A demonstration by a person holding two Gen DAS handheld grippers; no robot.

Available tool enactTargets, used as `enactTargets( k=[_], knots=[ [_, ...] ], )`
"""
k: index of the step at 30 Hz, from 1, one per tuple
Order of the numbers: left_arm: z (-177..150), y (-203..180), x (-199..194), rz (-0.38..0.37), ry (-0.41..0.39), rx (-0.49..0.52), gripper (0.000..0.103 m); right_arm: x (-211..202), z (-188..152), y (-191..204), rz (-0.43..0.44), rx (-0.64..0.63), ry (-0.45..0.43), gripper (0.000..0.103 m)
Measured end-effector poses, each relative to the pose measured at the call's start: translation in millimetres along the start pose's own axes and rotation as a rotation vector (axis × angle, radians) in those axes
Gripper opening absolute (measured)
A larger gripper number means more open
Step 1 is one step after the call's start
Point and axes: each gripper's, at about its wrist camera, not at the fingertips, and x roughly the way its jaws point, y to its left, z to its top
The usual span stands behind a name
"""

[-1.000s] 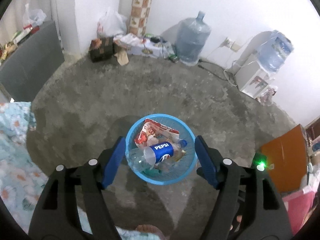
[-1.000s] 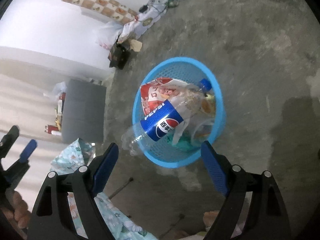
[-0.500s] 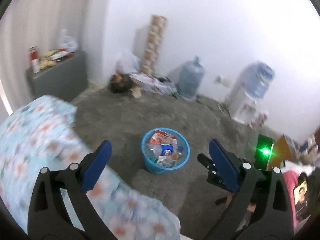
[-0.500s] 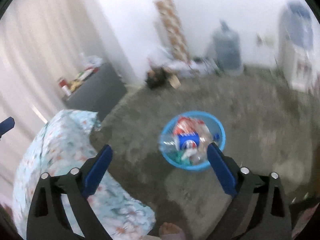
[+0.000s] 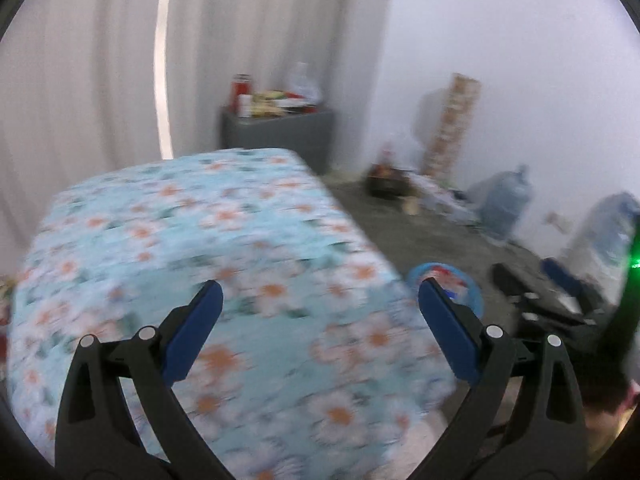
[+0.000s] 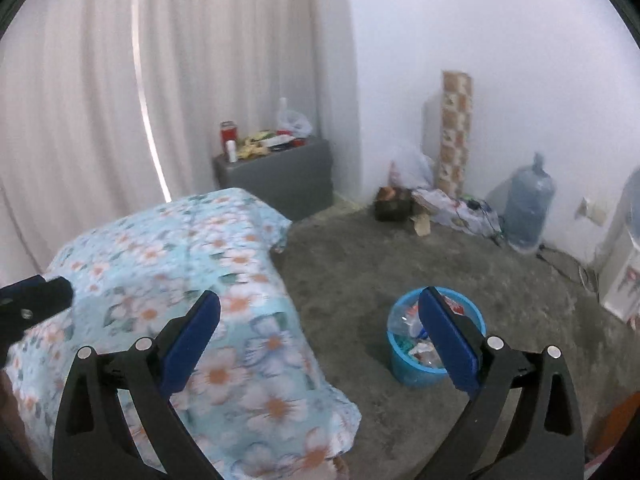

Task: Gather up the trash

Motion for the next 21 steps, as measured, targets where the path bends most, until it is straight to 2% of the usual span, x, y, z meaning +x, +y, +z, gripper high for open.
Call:
enactTargets(
  k=[2, 6, 10, 13, 17, 21],
  knots=[
    [-10, 7, -9, 0.086, -0.029, -0.006, 0.094, -6, -2, 8, 0.015, -0.02, 0.007, 0.096],
    [-22, 12, -19, 0.198, -0.046, 0.004, 0.094, -16, -4, 21, 0.017, -0.083, 0.02, 0.096],
    [-32, 10, -12, 0.232, 0.042, -0.007, 0.094, -26, -13, 28, 0.028, -0.15, 0.028, 0.096],
    [-43, 8, -6, 0.268, 0.107, -0.034, 0.094, -24, -26, 28, 0.012, -0.194, 0.108, 0.096],
    [-59, 9, -1, 0.278, 0.177, -0.087, 0.094, -16, -42, 25, -0.044, -0.236, 0.206, 0.096],
    [-67, 11, 4, 0.287, 0.219, -0.118, 0.094, -12, -53, 21, -0.083, -0.252, 0.254, 0.096]
  ],
)
